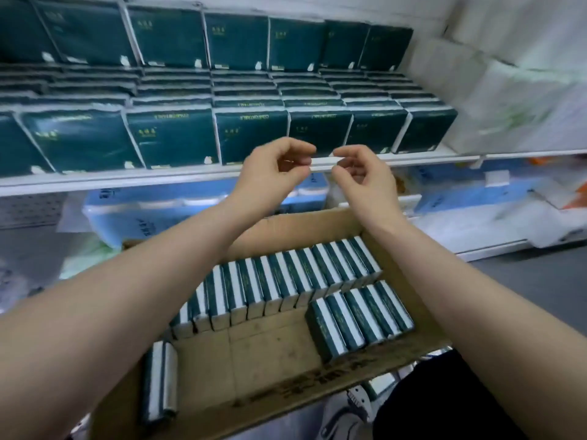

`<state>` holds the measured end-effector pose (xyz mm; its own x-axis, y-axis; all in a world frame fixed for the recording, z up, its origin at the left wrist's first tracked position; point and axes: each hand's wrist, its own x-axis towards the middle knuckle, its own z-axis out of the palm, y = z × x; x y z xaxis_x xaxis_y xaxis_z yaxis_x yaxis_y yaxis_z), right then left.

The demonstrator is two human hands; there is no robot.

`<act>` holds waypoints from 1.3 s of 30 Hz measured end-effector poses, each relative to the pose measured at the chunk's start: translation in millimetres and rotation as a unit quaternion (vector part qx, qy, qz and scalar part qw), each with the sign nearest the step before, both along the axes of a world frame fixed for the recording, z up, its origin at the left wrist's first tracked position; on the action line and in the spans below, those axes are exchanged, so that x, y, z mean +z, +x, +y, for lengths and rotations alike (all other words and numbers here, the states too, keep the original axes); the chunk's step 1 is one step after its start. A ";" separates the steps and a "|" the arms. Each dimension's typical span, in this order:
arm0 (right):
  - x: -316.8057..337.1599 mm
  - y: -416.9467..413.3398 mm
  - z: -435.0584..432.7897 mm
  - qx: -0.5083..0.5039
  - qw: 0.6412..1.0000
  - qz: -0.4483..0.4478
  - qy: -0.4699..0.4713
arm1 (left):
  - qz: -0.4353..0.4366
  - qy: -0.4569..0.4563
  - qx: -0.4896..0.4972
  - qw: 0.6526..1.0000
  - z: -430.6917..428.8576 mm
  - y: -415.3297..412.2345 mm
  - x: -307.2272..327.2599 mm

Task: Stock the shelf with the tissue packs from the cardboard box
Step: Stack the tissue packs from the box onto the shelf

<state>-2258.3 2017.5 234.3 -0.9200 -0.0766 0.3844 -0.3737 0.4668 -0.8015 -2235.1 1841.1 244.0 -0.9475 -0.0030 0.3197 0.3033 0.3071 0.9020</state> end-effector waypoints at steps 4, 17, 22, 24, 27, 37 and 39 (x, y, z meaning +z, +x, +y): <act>-50.3 30.5 15.7 0.010 0.996 -0.083 0.030 | -0.076 -0.013 -0.023 0.997 13.8 30.2 -52.3; -135.3 53.1 37.3 0.061 0.871 -0.333 0.355 | -0.336 -0.107 -0.041 0.935 50.5 75.1 -185.6; -147.1 54.4 35.3 0.075 0.840 -0.346 0.411 | -0.368 -0.088 -0.048 0.924 67.0 84.1 -207.4; -151.4 55.9 33.0 0.074 0.829 -0.334 0.443 | -0.380 -0.072 -0.045 0.921 70.5 84.4 -211.2; -155.7 61.6 27.2 0.078 0.819 -0.314 0.474 | -0.398 -0.045 -0.047 0.915 71.5 83.2 -213.3; -155.3 69.3 16.9 0.074 0.813 -0.318 0.482 | -0.398 -0.026 -0.068 0.915 55.5 87.7 -205.8; -149.0 62.9 17.5 0.085 0.829 -0.340 0.436 | -0.346 -0.106 -0.053 0.931 51.9 86.9 -201.1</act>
